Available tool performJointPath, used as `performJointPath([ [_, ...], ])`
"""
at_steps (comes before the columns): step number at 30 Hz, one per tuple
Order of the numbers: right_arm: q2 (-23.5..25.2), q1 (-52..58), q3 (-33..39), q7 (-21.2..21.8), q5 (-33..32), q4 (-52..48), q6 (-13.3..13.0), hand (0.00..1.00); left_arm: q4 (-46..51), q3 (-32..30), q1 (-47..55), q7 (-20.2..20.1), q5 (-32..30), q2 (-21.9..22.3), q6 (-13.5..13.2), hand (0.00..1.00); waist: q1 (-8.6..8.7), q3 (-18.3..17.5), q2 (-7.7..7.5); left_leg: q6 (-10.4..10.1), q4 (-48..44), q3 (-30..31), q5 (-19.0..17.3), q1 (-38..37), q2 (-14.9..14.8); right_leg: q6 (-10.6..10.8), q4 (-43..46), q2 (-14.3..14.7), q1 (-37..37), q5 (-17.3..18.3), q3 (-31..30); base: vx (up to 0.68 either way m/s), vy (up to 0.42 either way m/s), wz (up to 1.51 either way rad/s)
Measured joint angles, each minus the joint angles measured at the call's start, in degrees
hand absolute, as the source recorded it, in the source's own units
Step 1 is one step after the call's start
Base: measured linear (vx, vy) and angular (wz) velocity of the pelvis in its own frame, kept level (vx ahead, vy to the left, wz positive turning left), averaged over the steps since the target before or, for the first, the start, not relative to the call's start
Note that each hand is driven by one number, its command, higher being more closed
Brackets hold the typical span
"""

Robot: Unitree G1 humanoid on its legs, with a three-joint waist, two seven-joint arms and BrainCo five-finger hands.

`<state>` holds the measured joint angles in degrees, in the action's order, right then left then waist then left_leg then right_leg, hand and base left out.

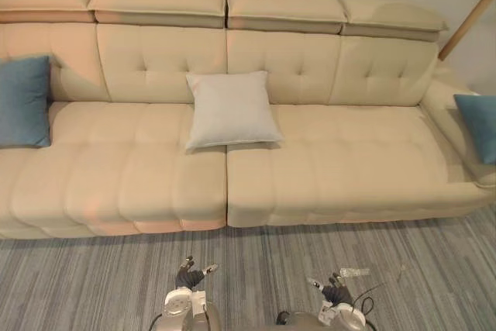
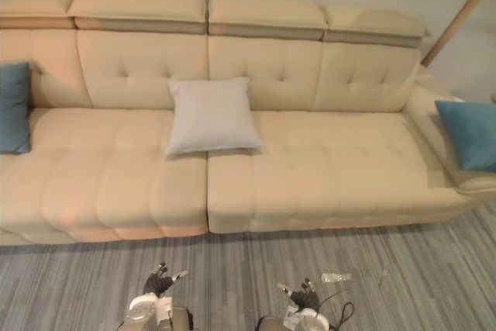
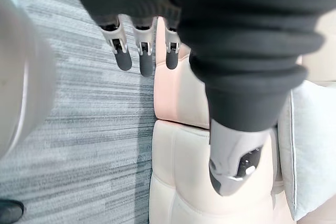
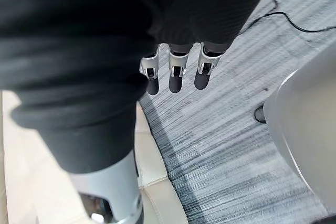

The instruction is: Pick up cushions and gather them together orderly.

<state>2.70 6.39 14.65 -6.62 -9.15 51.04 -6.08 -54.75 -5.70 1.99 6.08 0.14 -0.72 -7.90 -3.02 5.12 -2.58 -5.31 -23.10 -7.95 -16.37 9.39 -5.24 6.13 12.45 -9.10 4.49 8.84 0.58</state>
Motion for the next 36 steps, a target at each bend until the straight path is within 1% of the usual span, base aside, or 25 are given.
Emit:
performJointPath([
  [2, 0.0, -0.2, 1.2, 0.0, -0.6, 0.1, 0.0, 0.00, -0.7, 0.0, 0.0, 0.0, 0.0, 0.0, 0.2, 0.00, 0.01, -0.4, 0.14, 0.4, 1.0, -1.5, 0.4, -1.3, 0.1, 0.8, -1.4, 0.1, -0.6, -1.0, -1.5, 0.12, 0.091, -0.44],
  [4, -0.1, -0.2, 3.5, 0.1, -1.8, 0.2, 0.0, 0.00, -2.0, 0.0, -0.3, -0.1, -0.1, 0.4, 1.0, 0.00, 0.52, -1.0, 1.35, 1.3, 2.2, -3.5, 1.1, -2.7, 0.1, 0.9, -2.2, 0.5, -0.4, -1.3, -3.1, 0.19, 0.017, -0.57],
  [7, -0.7, -1.1, 3.8, 0.1, -2.2, 0.5, 0.0, 0.00, -2.8, 0.0, -0.4, -0.1, -0.1, 0.7, 1.0, 0.00, 0.52, -1.4, 2.43, 1.4, 3.0, -6.0, 1.1, -3.8, -1.4, -0.1, -2.5, 2.3, 1.6, -2.7, -6.4, 0.13, -0.033, -0.78],
  [9, -1.3, -3.3, 3.2, 0.1, -2.2, 2.2, 0.0, 0.00, -3.1, 0.0, -0.6, -0.1, -0.1, 0.6, 1.0, 0.00, 0.41, -1.9, 3.33, 1.4, 4.9, -9.3, 1.3, -4.6, -3.6, -1.5, -1.6, 4.1, 4.8, -5.6, -1.7, 0.10, -0.071, -1.36],
  [10, -1.6, -4.1, 3.1, 0.0, -2.1, 2.4, 0.0, 0.00, -3.2, 0.0, -1.3, -0.1, -0.1, 0.4, 1.1, 0.00, 0.47, -1.9, 3.57, 1.4, 5.1, -11.4, 2.0, -4.7, -4.5, -3.5, -1.2, 4.0, 6.3, -6.9, 6.4, 0.11, -0.117, -1.40],
  [11, -2.4, -4.6, 2.9, -0.2, -2.0, 2.9, 0.0, 0.00, -3.1, 0.0, -1.9, -0.1, -0.1, 0.4, 1.0, 0.00, 0.41, -1.6, 3.96, 1.5, 6.1, -13.1, 2.4, -6.2, -5.4, -7.2, -0.1, 2.2, 6.6, -5.8, 20.9, 0.09, -0.125, -1.26],
  [12, -2.7, -4.9, 2.9, -0.2, -1.9, 3.0, 0.0, 0.00, -3.1, 0.0, -1.9, -0.1, -0.1, 0.4, 1.0, 0.00, 0.38, -1.6, 3.92, 1.4, 6.5, -13.9, 2.5, -6.9, -5.2, -8.4, 0.6, 1.6, 6.5, -4.9, 25.4, 0.10, -0.126, -1.30],
  [13, -3.7, -5.2, 2.9, -0.5, -1.5, 3.6, 0.0, 0.00, -3.1, 0.0, -2.1, -0.2, -0.1, 0.3, 1.0, 0.00, 0.45, -1.4, 4.05, 1.4, 7.2, -16.6, 2.4, -8.7, -5.0, -10.0, 2.8, -0.1, 6.2, -3.4, 34.5, 0.10, -0.106, -1.12],
  [16, -5.4, -5.2, 1.7, -0.8, 0.3, 4.6, 0.0, 0.00, -3.2, 0.7, -2.7, -0.4, -0.1, -0.7, 0.9, 0.00, 0.80, -0.9, 4.68, 1.2, 4.5, -17.8, 2.5, -10.6, -5.5, -8.9, 3.5, 1.5, 6.2, -2.0, 30.6, 0.09, -0.095, -0.93],
  [18, -5.6, -4.9, 0.7, -0.7, 0.3, 5.3, 0.1, 0.00, -3.3, 1.2, -2.2, -0.9, -0.3, -1.9, 0.9, 0.00, 0.89, 0.0, 4.80, 1.3, -4.6, -17.5, 2.5, -9.2, -8.3, -9.3, 3.3, 3.2, 4.7, -0.7, 28.3, 0.07, -0.116, -0.78],
  [19, -5.6, -4.5, 0.6, -0.7, 0.3, 5.3, 0.1, 0.00, -3.3, 1.0, -1.8, -1.1, -0.7, -2.1, 0.9, 0.00, 0.90, 0.9, 5.45, 2.7, -15.0, -14.9, 3.4, -6.3, -11.3, -9.8, 3.3, 4.9, 3.2, 0.6, 26.7, 0.05, -0.107, -0.61],
  [20, -5.7, -4.5, 0.3, -0.8, 0.4, 5.5, 0.1, 0.00, -3.3, 0.7, -1.2, -1.2, -0.7, -2.1, 1.0, 0.00, 0.67, 1.8, 5.50, 5.8, -22.2, -11.5, 5.5, -3.3, -12.3, -10.3, 3.3, 5.9, 2.1, 1.5, 25.2, 0.07, -0.121, -0.83],
  [21, -5.8, -4.9, 0.3, -0.8, 0.4, 6.2, 0.1, 0.00, -3.3, 0.6, -0.5, -1.4, -0.9, -1.8, 1.0, 0.00, -0.21, 2.1, 5.32, 4.1, -26.3, -5.7, 3.1, -0.1, -10.7, -10.1, 3.2, 6.4, 1.4, 2.4, 23.2, 0.13, -0.065, -0.96],
  [22, -6.2, -5.6, 0.4, -1.0, 0.4, 6.3, 0.1, 0.00, -2.9, 0.5, 0.3, -1.5, -0.9, -1.8, 1.0, 0.00, -0.32, 2.5, 5.15, 2.2, -25.9, -1.0, 0.2, 3.4, -7.7, -10.1, 2.9, 6.6, 0.9, 2.5, 21.4, 0.15, -0.045, -0.88],
  [23, -6.3, -5.8, 0.5, -1.1, 0.4, 6.3, 0.1, 0.00, -2.7, 0.6, 0.0, -1.6, -0.7, -2.0, 1.0, 0.00, -0.30, 2.9, 5.02, 1.6, -23.7, 0.9, -0.5, 5.1, -5.8, -10.1, 2.3, 6.7, 0.2, 2.5, 20.7, 0.18, -0.019, -0.71],
  [25, -6.3, -5.8, 0.5, -1.5, 0.4, 5.9, 0.2, 0.00, -1.5, 0.5, -0.1, -1.5, -0.5, -1.6, 0.9, 0.00, -0.73, 3.6, 5.06, 1.7, -14.1, 4.1, -0.5, 8.8, -1.2, -10.1, 1.3, 6.6, -2.0, 2.7, 18.5, 0.18, 0.008, -0.51],
  [26, -6.3, -5.9, 0.5, -1.5, 0.4, 5.9, 0.2, 0.00, -1.2, 0.4, -0.1, -1.5, -0.5, -1.4, 0.9, 0.00, -0.89, 3.8, 5.02, 1.6, -10.8, 5.2, -0.2, 9.4, 0.0, -10.0, 1.3, 6.6, -2.5, 3.0, 17.5, 0.19, 0.063, -0.62],
  [28, -6.3, -6.3, 0.6, -1.5, 0.4, 5.9, 0.2, 0.00, -0.3, 0.1, -0.1, -1.5, 0.0, -0.7, 0.8, 0.00, -2.11, 3.8, 5.10, 0.4, 0.7, 8.7, 3.5, 9.8, 2.3, -9.3, 1.3, 7.1, -2.8, 3.9, 14.1, 0.25, 0.127, -0.91],
  [30, -5.1, -6.4, 0.4, -1.6, 0.8, 5.5, 0.2, 0.00, -0.2, -0.1, -0.1, -1.8, 0.0, -0.7, 0.8, 0.00, -3.16, 3.3, 5.18, 0.9, 4.1, 9.5, 9.6, 9.3, 2.2, -8.1, 1.3, 8.0, -3.3, 5.2, 9.8, 0.34, 0.162, -1.13],
  [31, -4.4, -6.3, 0.3, -1.6, 0.8, 4.6, 0.4, 0.00, -0.2, -0.1, 0.0, -1.8, 0.0, -0.7, 0.8, 0.00, -3.34, 3.0, 4.71, 1.7, 2.9, 9.2, 10.4, 9.2, 2.5, -7.2, 1.1, 8.0, -3.5, 5.8, 7.9, 0.47, 0.213, -1.11],
  [32, -3.7, -5.8, 0.4, -1.6, 1.6, 3.5, 0.4, 0.00, 0.0, -0.4, 0.3, -1.8, 0.0, -1.0, 0.9, 0.00, -3.44, 2.7, 3.65, 3.2, 0.4, 8.1, 8.7, 9.5, 3.1, -6.1, 1.9, 7.2, -3.7, 7.0, 5.6, 0.44, 0.190, -0.95],
  [33, -3.3, -5.2, 0.4, -1.4, 2.4, 3.5, 0.4, 0.00, 0.2, -0.9, 0.3, -1.8, 0.0, -1.2, 0.9, 0.00, -3.56, 2.5, 2.56, 3.2, -0.5, 5.8, 7.0, 8.6, 3.2, -5.0, 4.7, 6.0, -3.2, 7.8, 4.3, 0.53, 0.230, -1.09],
  [34, -2.8, -4.8, 0.4, -1.2, 2.5, 2.9, 0.5, 0.00, 0.1, -1.4, 0.3, -1.7, 0.0, -1.5, 1.0, 0.00, -3.84, 2.5, 1.30, 4.5, -1.0, 3.2, 4.9, 5.9, 4.1, -3.0, 12.4, 3.8, -1.2, 9.2, 3.6, 0.46, 0.192, -0.77],
  [35, -2.7, -4.3, 0.4, -1.1, 2.5, 2.5, 0.5, 0.00, 0.1, -1.3, 0.3, -1.7, 0.0, -1.5, 1.0, 0.00, -3.81, 2.6, 1.24, 5.0, -1.1, 2.6, 4.3, 4.8, 4.4, -2.3, 15.7, 3.2, -0.4, 9.4, 3.7, 0.44, 0.167, -0.60],
  [36, -2.6, -4.0, 0.4, -0.9, 2.6, 1.6, 0.5, 0.00, 0.0, -1.1, 0.3, -1.7, 0.0, -1.4, 1.1, 0.00, -3.42, 2.7, 1.26, 5.7, -0.9, 1.4, 3.2, 2.3, 4.8, -0.2, 23.9, 1.5, 2.1, 8.6, 4.4, 0.42, 0.134, -0.31],
])
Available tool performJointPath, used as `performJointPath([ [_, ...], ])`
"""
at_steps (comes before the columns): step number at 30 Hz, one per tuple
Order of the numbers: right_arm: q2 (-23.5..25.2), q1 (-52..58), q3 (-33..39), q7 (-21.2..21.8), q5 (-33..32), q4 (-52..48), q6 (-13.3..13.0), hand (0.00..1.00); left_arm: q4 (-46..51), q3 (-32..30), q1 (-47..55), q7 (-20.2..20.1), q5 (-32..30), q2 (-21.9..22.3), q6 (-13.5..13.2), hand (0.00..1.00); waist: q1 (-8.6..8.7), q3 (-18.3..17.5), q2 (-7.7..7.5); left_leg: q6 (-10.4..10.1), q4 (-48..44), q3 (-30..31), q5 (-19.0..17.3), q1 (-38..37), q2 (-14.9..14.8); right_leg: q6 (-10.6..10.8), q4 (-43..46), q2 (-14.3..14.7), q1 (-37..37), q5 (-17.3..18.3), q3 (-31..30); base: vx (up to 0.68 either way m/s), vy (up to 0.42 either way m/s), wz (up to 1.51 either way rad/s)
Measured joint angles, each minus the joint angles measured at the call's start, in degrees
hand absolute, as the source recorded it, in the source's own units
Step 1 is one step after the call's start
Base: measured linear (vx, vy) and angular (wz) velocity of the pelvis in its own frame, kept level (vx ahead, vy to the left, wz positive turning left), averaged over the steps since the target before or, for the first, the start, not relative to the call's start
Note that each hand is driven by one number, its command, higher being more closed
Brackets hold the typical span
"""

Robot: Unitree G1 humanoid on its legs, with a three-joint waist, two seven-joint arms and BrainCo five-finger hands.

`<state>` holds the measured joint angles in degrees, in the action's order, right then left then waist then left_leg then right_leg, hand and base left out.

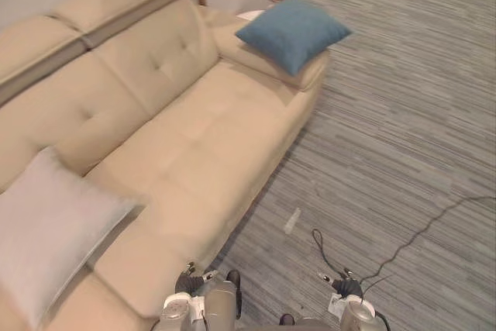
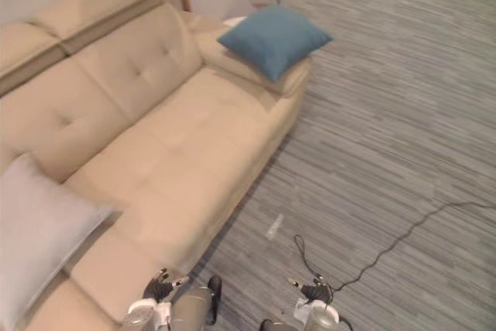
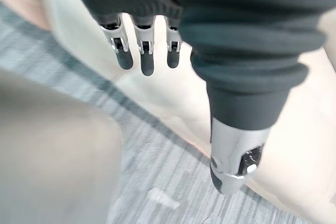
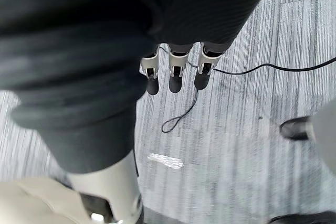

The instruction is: Pick up cushions and gather them together orderly.

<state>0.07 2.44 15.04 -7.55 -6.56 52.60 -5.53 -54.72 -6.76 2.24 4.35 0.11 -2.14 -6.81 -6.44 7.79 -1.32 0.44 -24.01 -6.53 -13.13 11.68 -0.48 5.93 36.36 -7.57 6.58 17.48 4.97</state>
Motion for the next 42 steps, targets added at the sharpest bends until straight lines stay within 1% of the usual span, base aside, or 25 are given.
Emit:
performJointPath([
  [1, 0.0, 0.8, 0.0, 0.3, 0.3, 0.0, 0.1, 0.00, 0.0, 0.5, 0.0, 0.0, 0.0, 0.1, 0.0, 0.00, 0.44, 0.0, 0.05, 0.6, 0.1, -0.9, -1.4, -2.9, 0.2, 1.7, 9.5, -1.9, 3.3, -0.8, 1.1, 0.49, 0.120, -0.32],
  [2, 0.0, 0.9, -0.1, 0.5, 0.4, 0.0, 0.3, 0.00, 0.0, 1.7, 0.0, 0.1, 0.0, 0.0, 0.1, 0.00, 0.78, 0.0, 0.20, 0.4, 0.7, -1.4, -2.3, -5.6, -0.1, 1.0, 15.5, -3.6, 6.0, -0.5, 4.0, 0.39, 0.062, -0.22],
  [6, -0.3, -1.3, 0.0, 0.7, 0.4, 1.5, 0.4, 0.00, -0.9, 3.5, -0.4, 0.4, 0.0, 0.0, 0.2, 0.00, 1.70, 0.7, 2.02, -0.3, 7.2, -4.4, -2.2, -13.6, -3.7, -2.3, 6.6, -6.2, 9.3, 0.6, 16.4, 0.37, -0.035, -0.39],
  [7, -0.3, -2.6, 0.0, 0.7, 0.4, 2.8, 0.4, 0.00, -1.1, 3.5, -0.5, 0.5, 0.0, -0.2, 0.3, 0.00, 1.93, 0.7, 2.00, -1.2, 7.8, -5.1, -2.2, -14.6, -4.7, -3.1, 0.5, -5.8, 10.5, -1.1, 17.8, 0.33, -0.125, -0.35],
  [9, -0.3, -3.2, -0.1, 0.6, 0.5, 3.8, 0.4, 0.00, -1.6, 4.7, -0.4, 0.5, 0.0, -1.5, 0.3, 0.00, 3.10, 0.2, 0.28, -2.3, 7.9, -5.0, -2.7, -15.6, -4.2, -4.8, -12.4, -4.8, 11.5, -10.8, 16.0, 0.36, -0.197, -0.20],
  [10, -0.8, -3.1, 0.0, 0.6, 0.5, 4.9, 0.4, 0.00, -2.6, 5.4, -0.5, 0.4, 0.0, -2.1, 0.4, 0.00, 3.68, 0.4, -0.98, -4.4, 7.5, -3.6, -4.1, -16.9, -3.3, -6.7, -15.0, -4.1, 11.4, -16.1, 13.2, 0.37, -0.245, -0.24],
  [12, -3.3, -3.3, -0.4, 0.2, 0.4, 2.8, 1.3, 0.00, -3.4, 5.6, -0.7, 0.5, 0.0, -1.0, 0.2, 0.00, 3.41, -0.3, 3.20, -5.1, 5.6, -0.6, -4.4, -17.0, -6.9, -7.4, -14.6, -0.7, 10.7, -14.2, 13.1, 0.38, -0.252, -0.42],
  [15, -6.8, -2.5, -5.1, -3.2, 7.0, -10.1, 0.5, 0.00, -3.4, 6.0, -1.0, 0.5, -0.6, -0.3, 0.0, 0.00, 5.13, 0.4, 6.33, -5.7, -15.4, 4.1, -1.7, -8.8, -11.0, -8.9, -17.6, 4.4, 6.8, -11.4, 13.7, 0.35, -0.221, -0.24],
  [16, -7.0, -2.1, -5.5, -4.0, 9.0, -14.0, -0.4, 0.00, -3.5, 6.1, -0.7, 0.5, -0.9, -0.2, 0.0, 0.00, 5.08, 1.1, 6.55, -3.7, -24.7, 5.2, 5.7, -6.1, -12.4, -9.8, -19.1, 6.4, 2.7, -10.6, 13.3, 0.34, -0.162, -0.33],
  [17, -7.0, -2.2, -6.1, -4.4, 9.5, -15.5, -0.9, 0.00, -3.2, 6.2, -0.2, 0.4, -1.0, -0.3, -0.1, 0.00, 4.75, 1.7, 5.78, -3.4, -29.3, 5.6, 7.1, -4.8, -12.6, -10.2, -20.6, 7.0, 0.3, -10.3, 12.5, 0.35, -0.124, -0.48],
  [18, -6.8, -2.7, -6.4, -5.0, 10.9, -16.4, -1.8, 0.00, -3.4, 6.7, -0.3, 0.6, -1.1, -0.9, -0.2, 0.00, 4.03, 1.7, 5.41, -3.6, -32.6, 5.6, 3.7, -2.5, -11.6, -11.4, -22.0, 7.3, -2.3, -9.5, 11.7, 0.35, -0.099, -0.56],
  [19, -7.0, -4.1, -6.2, -5.3, 11.1, -16.4, -2.2, 0.00, -3.0, 6.8, -0.9, 0.8, -1.0, -0.8, -0.2, 0.00, 3.71, 1.9, 4.78, -3.4, -32.1, 5.1, 0.0, 1.1, -9.2, -11.1, -24.4, 7.3, -4.7, -9.8, 10.1, 0.39, -0.108, -0.58],
  [22, -7.0, -6.1, -6.2, -6.0, 11.2, -13.6, -2.2, 0.00, -1.9, 6.7, -0.9, 1.3, -0.9, -0.4, -0.3, 0.00, 2.63, 2.1, 4.77, -3.4, -15.2, 3.7, -2.0, 4.5, -3.5, -10.6, -27.8, 6.9, -7.4, -10.0, 6.7, 0.30, -0.020, -0.62],
  [24, -7.0, -6.8, -6.2, -6.2, 11.2, -10.9, -2.0, 0.00, -1.6, 6.7, -0.9, 1.6, 0.1, -0.1, -0.3, 0.00, 2.20, 2.7, 5.61, -4.4, 2.2, 3.9, 1.7, 4.7, -1.0, -9.8, -30.2, 7.1, -9.3, -9.8, 4.3, 0.33, 0.065, -0.65],
  [26, -7.4, -6.8, -6.3, -6.1, 11.2, -8.4, -1.5, 0.00, -1.6, 6.6, -0.8, 1.6, 0.7, 0.7, -0.4, 0.00, 0.89, 3.0, 7.40, -4.7, 14.4, 2.5, 13.3, 3.4, -1.5, -8.4, -32.9, 8.8, -12.2, -9.3, 1.6, 0.40, 0.124, -0.66],
  [27, -7.4, -6.8, -6.5, -6.1, 11.2, -7.8, -1.2, 0.00, -1.6, 6.4, -0.9, 1.6, 0.9, 0.7, -0.3, 0.00, 0.14, 2.9, 7.54, -2.8, 15.4, 1.4, 16.2, 2.2, -1.6, -7.7, -33.4, 8.6, -13.3, -8.8, 0.4, 0.42, 0.128, -0.47],
  [29, -7.4, -6.8, -7.5, -5.9, 11.2, -7.7, -1.2, 0.00, -1.3, 5.8, -1.0, 1.4, 1.1, -0.4, -0.3, 0.00, 0.24, 2.8, 4.77, 1.7, 12.4, 0.9, 12.5, 2.5, 1.2, -5.7, -33.3, 5.9, -14.2, -7.1, -0.3, 0.47, 0.110, -0.05],
  [30, -7.6, -6.8, -7.5, -5.9, 11.2, -7.7, -1.2, 0.00, -1.3, 5.5, -1.0, 1.1, 1.2, -0.4, -0.3, 0.00, 0.22, 2.8, 4.59, 2.2, 10.1, 0.9, 10.4, 3.0, 1.6, -4.7, -31.9, 5.3, -14.2, -6.3, -0.5, 0.43, 0.107, 0.11],
  [32, -7.6, -6.3, -7.0, -5.9, 11.2, -7.5, -1.2, 0.00, -1.7, 5.5, -1.0, 1.0, 1.2, -0.4, -0.2, 0.00, 0.47, 2.8, 4.44, 2.0, 7.0, 0.7, 5.1, 0.8, 2.5, 2.2, -12.7, 3.9, -8.5, -1.7, -2.6, 0.37, 0.123, 0.07],
  [33, -7.1, -5.8, -7.0, -5.9, 11.2, -7.5, -1.2, 0.00, -1.8, 5.6, -1.0, 1.0, 1.2, -0.6, -0.2, 0.00, 0.65, 3.0, 4.04, 2.2, 6.8, 1.0, 3.9, -1.1, 2.9, 7.4, -3.5, 3.2, -5.3, -2.0, -3.4, 0.42, 0.114, 0.15],
  [34, -6.4, -4.3, -7.1, -5.9, 11.2, -7.2, -1.3, 0.00, -2.0, 6.1, -1.0, 1.1, 1.2, -0.9, -0.1, 0.00, 1.28, 3.1, 3.25, 2.5, 6.4, 1.7, 2.7, -3.9, 3.7, 9.8, 7.8, 2.1, -1.9, -2.4, -4.3, 0.55, 0.079, 0.46],
  [35, -5.8, -2.7, -6.9, -5.7, 11.8, -4.7, -2.1, 0.00, -2.6, 7.6, -0.9, 1.1, 1.2, -1.9, 0.3, 0.00, 2.58, 2.8, 2.52, 2.6, 5.9, 2.4, 1.0, -6.9, 4.2, 8.3, 16.5, 0.4, 1.2, -1.8, -2.5, 0.56, 0.061, 0.52],
  [37, -5.2, -1.2, -3.7, -3.3, 11.2, 0.1, -1.5, 0.00, -2.8, 7.9, -1.0, 1.1, 1.3, -2.1, 0.9, 0.00, 3.02, 2.7, 2.23, 2.6, 8.2, 2.6, 0.4, -12.0, 4.3, 3.7, 16.2, -1.7, 3.5, 0.5, 0.7, 0.49, 0.014, 0.32],
  [41, -3.8, 0.4, 2.0, -0.3, 4.1, 4.1, -1.0, 0.00, -2.3, 6.4, -0.9, 1.1, 2.4, -1.5, 1.0, 0.00, 4.57, 2.9, 2.96, 1.5, 12.8, 4.4, -0.8, -17.6, 1.5, -0.5, -1.6, -0.3, 9.5, -0.8, 3.2, 0.45, -0.113, 0.16],
  [42, -3.9, 0.5, 2.3, 0.3, 4.0, 4.0, -1.0, 0.00, -2.3, 5.9, -1.2, 1.0, 2.4, -0.4, 1.0, 0.00, 4.70, 3.3, 3.82, 0.5, 13.0, 5.8, -2.7, -18.8, -0.6, -0.6, -11.8, 1.9, 11.2, -5.4, 0.1, 0.38, -0.209, 0.20],
])
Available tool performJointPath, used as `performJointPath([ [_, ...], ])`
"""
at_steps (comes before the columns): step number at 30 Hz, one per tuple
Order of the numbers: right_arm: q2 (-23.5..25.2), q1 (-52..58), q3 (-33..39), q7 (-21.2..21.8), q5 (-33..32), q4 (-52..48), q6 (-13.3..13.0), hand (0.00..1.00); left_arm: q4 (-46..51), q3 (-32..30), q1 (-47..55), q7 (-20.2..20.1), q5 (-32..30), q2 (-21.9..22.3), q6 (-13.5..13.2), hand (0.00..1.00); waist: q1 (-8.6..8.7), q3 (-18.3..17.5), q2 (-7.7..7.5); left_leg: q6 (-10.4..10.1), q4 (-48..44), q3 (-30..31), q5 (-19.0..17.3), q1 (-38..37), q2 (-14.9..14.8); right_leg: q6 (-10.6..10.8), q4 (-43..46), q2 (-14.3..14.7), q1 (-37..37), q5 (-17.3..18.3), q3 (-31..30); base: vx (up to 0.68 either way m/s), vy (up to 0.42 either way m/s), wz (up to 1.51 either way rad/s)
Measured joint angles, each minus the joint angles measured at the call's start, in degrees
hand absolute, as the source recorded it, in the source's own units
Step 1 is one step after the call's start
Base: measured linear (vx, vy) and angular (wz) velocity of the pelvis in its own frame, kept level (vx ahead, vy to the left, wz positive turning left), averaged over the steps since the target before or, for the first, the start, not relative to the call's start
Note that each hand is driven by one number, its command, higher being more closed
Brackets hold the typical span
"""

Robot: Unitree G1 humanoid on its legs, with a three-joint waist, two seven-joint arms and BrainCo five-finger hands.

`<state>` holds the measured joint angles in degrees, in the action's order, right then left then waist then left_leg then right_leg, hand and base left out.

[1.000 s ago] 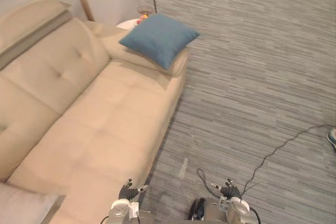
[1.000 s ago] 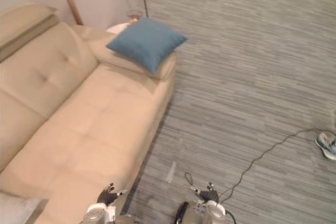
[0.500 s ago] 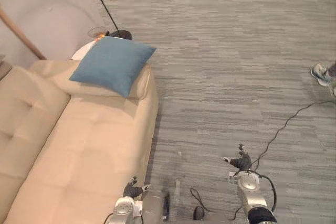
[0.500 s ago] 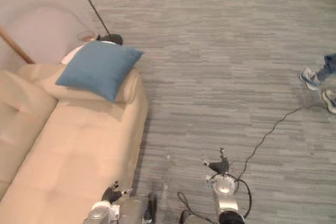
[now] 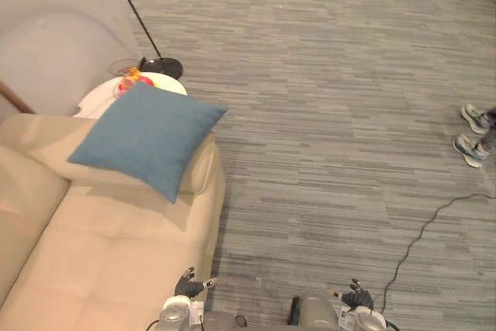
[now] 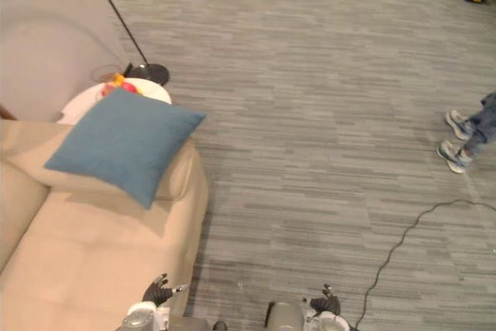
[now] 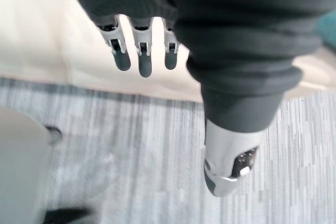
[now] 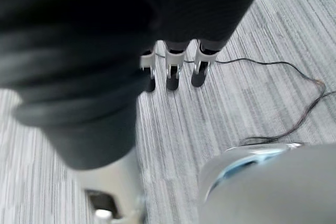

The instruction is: Pick up cushions and gather them together orderly.

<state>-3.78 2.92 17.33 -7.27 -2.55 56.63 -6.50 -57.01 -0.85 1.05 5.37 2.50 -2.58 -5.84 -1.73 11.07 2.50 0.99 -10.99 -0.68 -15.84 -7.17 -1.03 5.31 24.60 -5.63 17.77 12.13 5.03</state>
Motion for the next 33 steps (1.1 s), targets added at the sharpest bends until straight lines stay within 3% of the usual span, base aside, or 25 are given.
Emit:
performJointPath([
  [2, 0.2, 0.1, 0.2, 0.0, 0.0, 0.1, 0.1, 0.00, 0.0, 0.0, -0.1, 0.0, 0.0, 0.6, 0.0, 0.00, 0.11, -0.2, -0.59, -1.1, -0.1, 1.4, -1.4, -1.1, -0.6, -0.1, -6.0, 0.4, -0.1, -3.9, -2.7, 0.37, -0.251, 0.43],
  [3, 0.5, 0.6, 0.6, 0.0, -0.1, 0.4, 0.2, 0.00, -0.5, -0.3, 0.1, -0.1, 0.0, 1.1, -0.1, 0.00, 0.27, -0.4, -1.28, -2.3, -0.3, 3.2, -3.0, -2.1, -0.9, 0.4, -6.7, -0.4, -0.5, -8.8, -2.9, 0.45, -0.374, 0.74],
  [4, -0.1, 0.5, 0.7, 0.0, 0.1, 0.5, 0.3, 0.00, -0.9, -1.1, 0.1, -0.2, -0.1, 2.1, -0.1, 0.00, 0.46, -0.6, -0.26, -3.0, -1.0, 4.9, -4.0, -3.2, -2.9, -1.6, -3.2, 0.5, -0.8, -8.1, -1.1, 0.53, -0.455, 0.79],
  [6, -0.8, 0.4, 0.5, 0.0, 0.2, 0.4, 0.4, 0.00, -0.7, -3.2, 0.2, -0.5, -0.1, 3.6, -0.3, 0.00, 0.44, -1.5, 0.64, -3.1, -9.5, 6.2, -3.9, 0.0, -4.2, -3.5, 0.6, 0.6, -1.1, -3.8, 1.8, 0.42, -0.385, 0.68],
  [7, -1.4, -0.5, 0.2, 0.6, 0.2, 0.2, 1.6, 0.00, -0.4, -4.3, 0.1, -0.5, -0.1, 4.1, -0.3, 0.00, 0.55, -1.4, 1.41, -4.4, -20.9, 6.1, -2.8, 5.3, -5.2, -4.7, 1.8, 0.8, -2.3, -1.6, 4.3, 0.44, -0.449, 0.89],
  [8, -2.1, -0.9, -0.9, 0.4, 0.3, -0.1, 2.7, 0.00, 0.7, -4.9, 0.0, -0.7, -0.1, 4.6, -0.2, 0.00, 0.51, -0.6, 2.12, -4.6, -37.2, 5.7, 3.1, 13.2, -7.7, -6.3, 1.3, 1.8, -5.9, 0.2, 7.1, 0.36, -0.368, 0.76],
  [10, -2.9, -2.1, -2.6, -2.9, 5.5, -0.1, 3.0, 0.00, 2.0, -4.0, 0.2, -0.9, -0.2, 4.1, -0.5, 0.00, -1.44, -0.4, 2.61, -4.4, -47.8, 1.9, 3.6, 18.2, -10.7, -7.7, -1.5, 3.3, -11.2, 1.1, 8.7, 0.31, -0.250, 0.31],
  [11, -3.1, -3.3, -2.9, -3.6, 6.8, 0.4, 3.0, 0.00, 2.1, -2.8, 0.2, -0.9, -0.2, 3.6, -0.9, 0.00, -1.76, -0.2, 2.23, -4.2, -48.5, 0.6, 3.5, 19.5, -10.4, -7.8, -3.3, 3.3, -13.4, 1.1, 9.2, 0.38, -0.274, 0.15],
  [13, -3.8, -5.5, -2.9, -4.2, 7.1, 1.0, 2.1, 0.00, 2.8, -0.8, 0.2, -0.9, -1.0, 3.0, -2.0, 0.00, -2.02, 0.0, 1.76, -4.2, -44.0, -3.0, 2.6, 21.7, -9.0, -7.6, -7.4, 3.1, -17.7, 0.8, 9.6, 0.26, -0.172, 0.20],
  [16, -3.5, -6.7, -2.3, -1.1, 2.3, 0.2, 1.5, 0.00, 2.8, 0.2, -0.1, -0.9, -1.2, 2.7, -2.2, 0.00, -1.94, 0.0, 1.71, -4.4, -23.9, -8.0, 2.6, 22.0, -6.0, -7.2, -12.2, 3.2, -22.1, 0.6, 10.9, 0.29, -0.043, 0.23],
  [18, -3.1, -4.5, -2.3, -1.3, 2.7, -1.9, 0.5, 0.00, 2.0, 1.9, -0.3, -1.0, -1.2, 2.4, -2.3, 0.00, -1.76, -0.1, 1.86, -4.2, -6.3, -12.6, 9.2, 20.3, -4.1, -6.4, -14.6, 3.5, -24.1, 0.9, 12.3, 0.34, 0.027, 0.31],
  [19, -2.6, -3.1, -2.4, -1.6, 2.8, -1.5, -0.5, 0.00, 1.8, 2.2, -0.7, -1.1, -1.3, 2.1, -2.4, 0.00, -2.21, 0.0, 1.64, -1.5, -2.0, -14.9, 15.3, 19.0, -3.7, -5.8, -15.3, 3.6, -25.1, 1.2, 12.1, 0.32, 0.071, 0.14],
  [20, -1.4, -2.9, -2.3, -2.4, 2.8, -1.8, -0.5, 0.00, 1.1, 2.6, -1.2, -1.2, -1.4, 1.3, -2.3, 0.00, -2.39, -0.3, 0.28, -0.7, 1.0, -17.2, 15.7, 17.2, -2.3, -4.8, -16.5, 2.4, -25.9, 0.9, 11.7, 0.32, 0.071, 0.03],
  [22, -0.9, -2.8, -2.8, -2.1, 2.7, -1.7, -0.7, 0.00, 0.7, 2.4, -1.5, -1.3, -1.3, 0.4, -2.2, 0.00, -2.26, -0.2, -0.73, 1.1, -1.1, -17.4, 13.1, 17.4, -1.4, -3.6, -16.5, 1.5, -26.1, 1.0, 10.2, 0.33, 0.065, -0.01],
  [24, -1.4, -2.0, -2.9, -1.9, 3.1, -0.2, -0.6, 0.00, -0.1, 2.3, -1.4, -1.8, -1.2, 0.4, -2.1, 0.00, -1.53, -0.3, -0.58, 2.0, -4.7, -16.1, 9.6, 17.5, -0.7, -1.6, -10.1, 0.2, -25.5, 2.3, 9.9, 0.31, 0.110, 0.31],
  [26, -1.0, -0.8, -1.7, -1.5, 2.4, 2.4, -0.1, 0.00, -0.8, 2.5, -1.3, -2.2, -1.2, 0.4, -2.0, 0.00, -1.38, -1.2, -0.72, 2.3, -5.3, -12.7, 7.4, 14.8, 1.1, 0.6, 4.3, -2.0, -22.1, 2.4, 9.4, 0.40, 0.142, 0.85],
  [27, -0.5, 0.2, -2.1, -1.1, 2.5, 1.5, 1.6, 0.00, -0.9, 2.7, -1.1, -2.1, -1.2, 0.2, -1.9, 0.00, -0.97, -1.5, -1.05, 2.8, -5.0, -9.8, 6.4, 13.2, 2.5, 5.4, 16.9, -3.8, -17.3, -0.9, 7.5, 0.39, 0.083, 1.08],
  [28, 0.0, 1.0, -3.1, -1.3, 3.0, -1.8, 2.3, 0.00, -0.9, 3.2, -0.8, -2.0, -1.2, 0.0, -1.5, 0.00, -0.38, -1.5, -1.37, 2.9, -5.0, -7.8, 5.7, 12.1, 3.3, 5.3, 24.5, -4.4, -14.0, -0.4, 5.6, 0.37, 0.032, 1.15],
  [29, 0.0, 2.5, -4.7, -1.5, 4.9, -4.9, 1.2, 0.00, -0.9, 3.8, -0.6, -1.9, -1.2, -0.3, -1.2, 0.00, 0.01, -1.5, -1.47, 3.1, -5.0, -6.8, 5.3, 10.7, 3.7, 4.1, 28.3, -4.6, -11.7, 1.0, 4.5, 0.36, 0.012, 1.02],
  [30, 0.1, 3.6, -5.2, -2.2, 7.2, -6.8, -1.6, 0.00, -0.6, 4.1, -0.5, -2.0, -1.3, -0.5, -1.0, 0.00, -0.27, -1.6, -1.49, 3.3, -4.0, -5.4, 4.9, 8.2, 4.3, 2.8, 29.0, -4.6, -9.7, 2.7, 3.6, 0.35, -0.011, 0.96],
  [33, 0.9, 3.3, -2.0, 0.5, 3.9, -4.0, -0.3, 0.00, 0.5, 4.0, 0.4, -1.7, -0.9, -0.4, -1.0, 0.00, -0.27, -2.2, -0.78, 3.3, -1.7, 1.1, 4.8, 3.8, 4.1, 0.3, 18.2, -2.1, -6.8, 5.1, 1.1, 0.33, -0.071, 1.08],
])
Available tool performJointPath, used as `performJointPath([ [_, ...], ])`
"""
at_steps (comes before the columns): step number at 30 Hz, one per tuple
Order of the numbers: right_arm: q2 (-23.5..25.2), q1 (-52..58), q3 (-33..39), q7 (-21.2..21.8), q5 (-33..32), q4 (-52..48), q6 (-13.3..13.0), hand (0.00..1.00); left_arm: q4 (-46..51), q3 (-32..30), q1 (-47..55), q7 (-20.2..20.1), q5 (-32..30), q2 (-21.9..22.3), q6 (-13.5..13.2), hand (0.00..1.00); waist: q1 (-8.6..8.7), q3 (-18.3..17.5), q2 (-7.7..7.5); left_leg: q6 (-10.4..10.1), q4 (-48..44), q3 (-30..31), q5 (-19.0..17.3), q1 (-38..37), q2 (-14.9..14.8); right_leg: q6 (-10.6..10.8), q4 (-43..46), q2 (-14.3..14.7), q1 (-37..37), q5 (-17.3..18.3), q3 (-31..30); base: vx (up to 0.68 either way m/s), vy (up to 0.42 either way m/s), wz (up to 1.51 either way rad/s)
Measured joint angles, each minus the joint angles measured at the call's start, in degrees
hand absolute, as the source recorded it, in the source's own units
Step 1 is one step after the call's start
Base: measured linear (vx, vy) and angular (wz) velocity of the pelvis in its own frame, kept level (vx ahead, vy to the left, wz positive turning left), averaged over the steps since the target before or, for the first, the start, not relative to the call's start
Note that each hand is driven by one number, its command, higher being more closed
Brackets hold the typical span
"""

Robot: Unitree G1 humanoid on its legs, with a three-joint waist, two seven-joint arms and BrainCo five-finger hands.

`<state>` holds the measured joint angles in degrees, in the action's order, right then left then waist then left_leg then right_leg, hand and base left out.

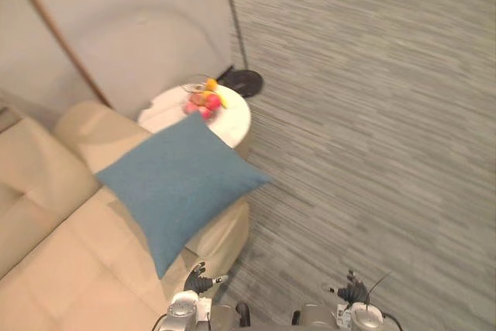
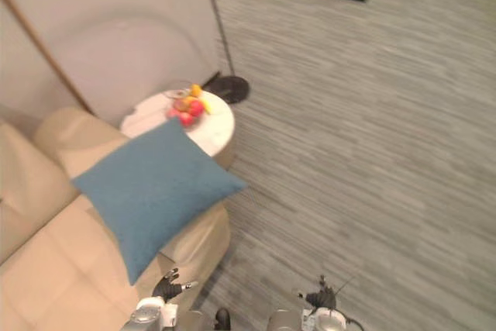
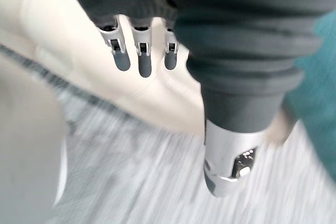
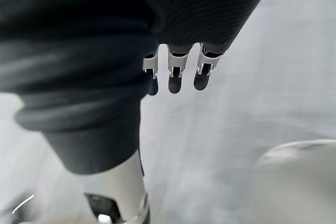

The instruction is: Pick up cushions and gather them together orderly.

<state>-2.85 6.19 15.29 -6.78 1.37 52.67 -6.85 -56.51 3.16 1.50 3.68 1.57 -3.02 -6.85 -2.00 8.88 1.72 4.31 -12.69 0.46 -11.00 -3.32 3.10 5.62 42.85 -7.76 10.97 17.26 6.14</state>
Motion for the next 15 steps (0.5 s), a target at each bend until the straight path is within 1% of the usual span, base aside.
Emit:
performJointPath([
  [1, 0.4, 0.1, 1.3, 0.0, -1.4, 0.0, 0.2, 0.00, 0.5, -0.6, 0.0, 0.1, 0.2, 0.6, 0.0, 0.00, 0.06, 0.0, 0.11, -0.3, 0.0, 2.4, -0.2, -0.1, -0.2, -0.2, -4.1, 1.4, 1.3, -0.1, -2.8, 0.28, -0.167, 1.39],
  [2, 0.6, 0.1, 2.1, -0.1, -2.1, 0.1, -0.2, 0.00, 0.8, -2.0, -0.2, 0.0, 0.2, 1.7, 0.0, 0.00, 0.15, 0.0, 0.11, -1.1, -0.3, 5.4, -0.8, 0.1, -0.3, -0.5, -7.8, 3.2, 2.2, -0.3, -6.3, 0.31, -0.253, 1.48],
  [3, 0.7, 0.2, 2.5, 0.2, -2.9, 0.1, -0.2, 0.00, 0.8, -2.8, -0.5, 0.1, 0.2, 2.8, -0.1, 0.00, 0.14, -0.1, -0.04, -2.0, -0.8, 8.8, -1.5, 0.2, -0.4, -0.9, -11.6, 5.1, 2.9, -1.2, -12.0, 0.29, -0.334, 1.59],
  [4, 0.8, 0.3, 2.4, 0.1, -4.1, 0.5, -0.2, 0.00, 0.8, -2.8, -0.4, 0.0, 0.2, 3.4, -0.1, 0.00, 0.11, -0.3, -0.59, -3.0, -2.1, 11.7, -2.7, 0.7, -0.3, -0.3, -14.5, 6.5, 2.8, -2.5, -17.0, 0.24, -0.320, 1.56],
  [5, 1.2, 0.7, 2.4, 1.2, -5.7, 0.5, 0.1, 0.00, 0.9, -2.9, -0.2, 0.0, 0.2, 3.7, -0.1, 0.00, 0.04, -0.6, -1.58, -4.2, -3.9, 13.4, -4.1, 1.7, 0.3, -0.3, -17.2, 6.6, 2.1, -4.0, -20.0, 0.21, -0.384, 1.54],
  [6, 2.4, 1.3, 2.8, 1.9, -7.9, 0.5, 0.5, 0.00, 0.9, -4.0, -0.1, -0.1, 0.1, 3.6, -0.1, 0.00, -0.14, -0.3, -2.63, -5.3, -6.7, 15.3, -6.4, 2.3, 0.8, -0.5, -17.1, 5.9, 1.4, -6.2, -19.7, 0.19, -0.389, 1.40],
  [7, 2.3, 1.7, 3.1, 1.5, -9.2, 0.4, 0.1, 0.00, 0.8, -4.5, 0.1, -0.1, 0.0, 4.6, -0.1, 0.00, -0.28, -0.6, -2.10, -6.1, -8.3, 15.5, -7.2, 2.7, -0.6, -1.9, -16.1, 6.0, 0.8, -5.2, -16.2, 0.23, -0.430, 1.37],
  [8, 2.4, 2.1, 3.1, 1.2, -9.7, 0.2, -0.4, 0.00, 1.0, -4.5, 0.5, -0.3, -0.3, 5.1, -0.2, 0.00, -0.33, -1.7, -1.20, -6.3, -9.0, 14.7, -7.2, 3.4, -2.0, -2.8, -16.4, 6.2, 0.6, -4.5, -13.5, 0.21, -0.309, 1.18],
  [9, 2.5, 2.2, 3.0, 1.0, -9.8, -0.1, -0.5, 0.00, 0.9, -4.5, 0.9, -0.3, -0.3, 5.6, -0.2, 0.00, -0.32, -2.2, -0.41, -6.7, -9.2, 13.7, -7.1, 4.0, -3.4, -3.6, -16.9, 6.3, -0.2, -4.1, -10.8, 0.19, -0.265, 1.28],
  [10, 2.5, 2.0, 2.6, 1.0, -9.9, -0.1, -0.3, 0.00, 1.1, -4.3, 1.1, -0.4, -0.3, 5.8, -0.2, 0.00, -0.31, -2.2, 0.03, -7.6, -9.3, 12.0, -6.6, 4.7, -5.1, -4.0, -17.5, 6.4, -1.1, -3.9, -8.0, 0.15, -0.249, 1.38],
  [11, 2.2, 1.4, 2.4, 1.2, -10.4, -0.5, -0.1, 0.00, 1.4, -4.5, 1.3, -0.3, -0.3, 5.8, -0.2, 0.00, -0.37, -2.4, 0.50, -8.5, -9.7, 10.0, -6.3, 5.7, -6.6, -4.1, -18.4, 6.3, -2.1, -3.9, -4.7, 0.11, -0.238, 1.33],
  [12, 2.2, 1.4, 2.2, 1.0, -10.5, -2.0, 0.7, 0.00, 1.9, -4.5, 1.7, -0.2, -0.3, 5.7, -0.2, 0.00, -0.73, -2.5, 0.58, -9.0, -9.7, 7.8, -5.9, 6.6, -7.6, -4.4, -19.2, 6.0, -2.9, -3.7, -2.5, 0.07, -0.213, 1.33],
  [13, 2.1, 1.4, 1.0, 0.6, -10.6, -6.4, 1.4, 0.00, 2.8, -4.4, 2.0, -0.3, -0.3, 5.8, -0.3, 0.00, -0.69, -2.3, 0.31, -8.9, -10.0, 3.6, -5.2, 7.3, -8.6, -5.2, -19.4, 5.2, -3.4, -3.3, 0.1, 0.04, -0.150, 1.10],
  [14, 1.6, 1.7, 0.1, 0.5, -10.8, -8.8, 0.7, 0.00, 3.0, -4.1, 1.9, -0.3, -0.3, 5.8, -0.3, 0.00, -0.20, -2.0, 0.26, -9.3, -10.1, 0.6, -4.9, 7.5, -9.5, -5.3, -19.4, 5.0, -3.8, -3.3, 1.4, 0.03, -0.164, 1.12],
  [15, 1.1, 1.1, 0.2, -0.1, -10.2, -9.8, -2.4, 0.00, 3.0, -3.8, 1.7, -0.4, -0.8, 5.7, -0.3, 0.00, -0.56, -1.9, 0.36, -9.3, -9.5, -4.9, -4.9, 7.2, -11.1, -5.3, -19.4, 4.6, -4.5, -3.3, 3.1, 0.01, -0.085, 0.91],
])
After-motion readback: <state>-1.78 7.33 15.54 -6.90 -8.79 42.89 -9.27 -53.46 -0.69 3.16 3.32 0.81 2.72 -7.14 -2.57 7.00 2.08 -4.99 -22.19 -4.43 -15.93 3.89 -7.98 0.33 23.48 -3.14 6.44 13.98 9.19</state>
